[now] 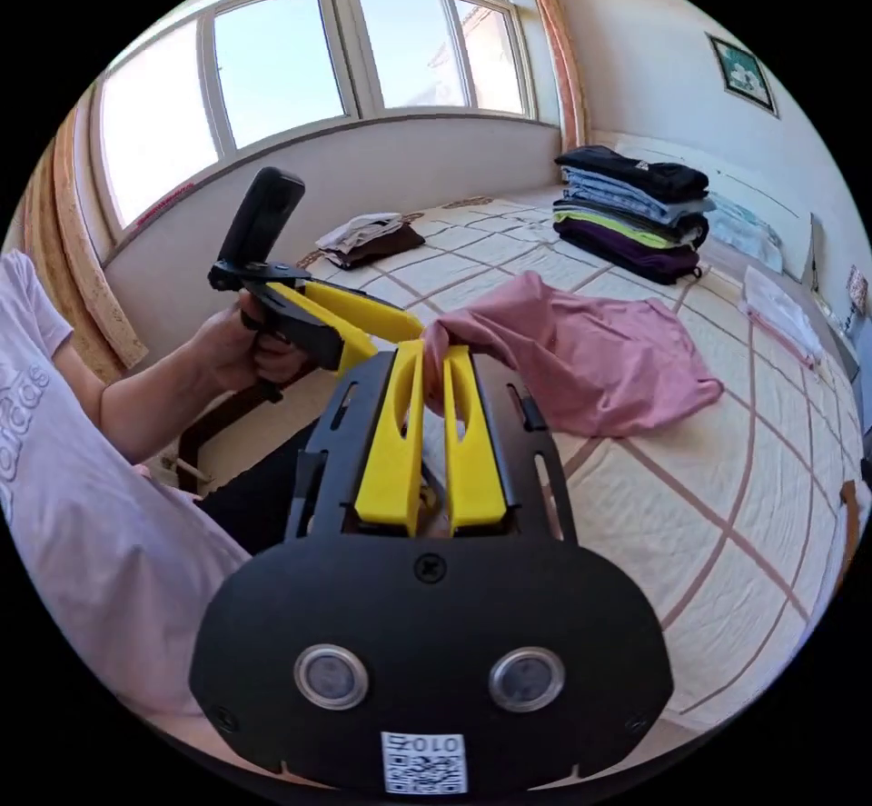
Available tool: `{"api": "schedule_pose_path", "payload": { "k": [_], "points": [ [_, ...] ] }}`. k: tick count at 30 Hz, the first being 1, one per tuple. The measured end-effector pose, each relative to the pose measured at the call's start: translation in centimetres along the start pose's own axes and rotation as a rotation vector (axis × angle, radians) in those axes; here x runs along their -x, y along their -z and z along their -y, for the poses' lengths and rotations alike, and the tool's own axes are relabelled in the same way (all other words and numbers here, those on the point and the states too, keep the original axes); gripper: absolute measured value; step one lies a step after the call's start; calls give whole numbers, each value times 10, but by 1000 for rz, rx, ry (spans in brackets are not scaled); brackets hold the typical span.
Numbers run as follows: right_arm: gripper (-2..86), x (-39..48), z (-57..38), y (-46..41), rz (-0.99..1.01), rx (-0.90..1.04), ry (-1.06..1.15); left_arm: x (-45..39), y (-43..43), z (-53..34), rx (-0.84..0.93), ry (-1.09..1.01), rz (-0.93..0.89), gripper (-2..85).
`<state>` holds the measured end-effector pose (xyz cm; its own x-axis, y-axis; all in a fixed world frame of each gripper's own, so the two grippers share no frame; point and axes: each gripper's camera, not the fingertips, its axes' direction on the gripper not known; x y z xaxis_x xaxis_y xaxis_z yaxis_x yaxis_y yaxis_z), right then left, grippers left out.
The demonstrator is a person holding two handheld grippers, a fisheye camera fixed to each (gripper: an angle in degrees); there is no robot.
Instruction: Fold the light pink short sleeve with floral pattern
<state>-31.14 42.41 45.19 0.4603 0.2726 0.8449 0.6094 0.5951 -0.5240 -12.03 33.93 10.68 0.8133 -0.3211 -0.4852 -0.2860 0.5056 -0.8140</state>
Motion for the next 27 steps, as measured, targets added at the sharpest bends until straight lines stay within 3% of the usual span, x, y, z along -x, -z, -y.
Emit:
{"api": "schedule_pose_path", "payload": {
  "k": [3, 7, 14, 17, 20, 22, 27],
  "points": [
    [53, -28, -23, 7, 48, 3, -167, -23, -3, -4, 26, -66, 54, 165],
    [53, -31, -15, 29, 67, -49, -185, -75, -16, -12, 89, -297, 358, 162],
    [55, 18, 50, 26, 137, 58, 65, -104, -9, -15, -151, -245, 618, 87],
    [55, 14, 46, 44, 160, -16, 120, -75, 13, -21, -202, -102, 494, 75],
    [62, -32, 19, 65, 227, -145, 5, -20, 33, -45, -252, 149, 304, 73],
    [70, -63, -4, 61, 124, -126, -127, 6, 37, -64, -246, 253, 253, 73],
    [99, -119, -69, 44, -98, -64, -398, 25, 51, -109, -188, 358, 422, 76]
  ]
}}
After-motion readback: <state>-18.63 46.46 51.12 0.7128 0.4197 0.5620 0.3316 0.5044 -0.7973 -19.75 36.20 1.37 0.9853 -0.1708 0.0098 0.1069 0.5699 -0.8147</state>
